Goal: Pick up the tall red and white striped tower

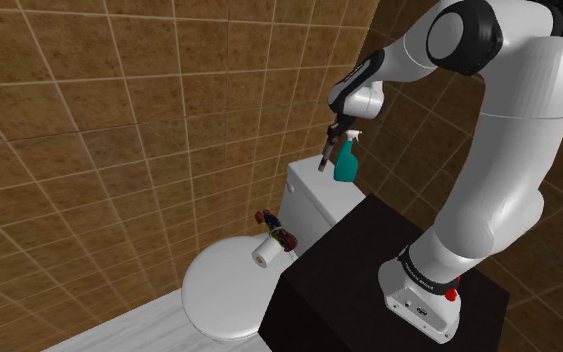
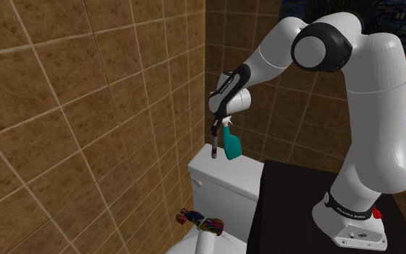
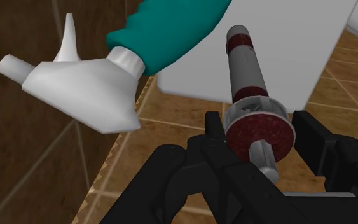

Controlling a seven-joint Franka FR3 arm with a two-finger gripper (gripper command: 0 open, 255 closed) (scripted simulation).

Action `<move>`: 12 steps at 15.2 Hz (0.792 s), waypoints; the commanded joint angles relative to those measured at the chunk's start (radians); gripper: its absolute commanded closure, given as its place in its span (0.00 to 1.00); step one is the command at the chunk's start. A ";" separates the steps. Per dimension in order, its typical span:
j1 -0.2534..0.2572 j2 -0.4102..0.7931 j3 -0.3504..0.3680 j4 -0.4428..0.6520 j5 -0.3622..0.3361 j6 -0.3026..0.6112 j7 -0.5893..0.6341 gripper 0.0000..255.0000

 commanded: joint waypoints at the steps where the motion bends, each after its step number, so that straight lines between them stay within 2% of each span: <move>1: 0.009 -0.017 -0.011 -0.002 -0.011 -0.015 0.010 1.00; 12: 0.060 -0.137 -0.077 -0.003 -0.099 -0.131 0.074 1.00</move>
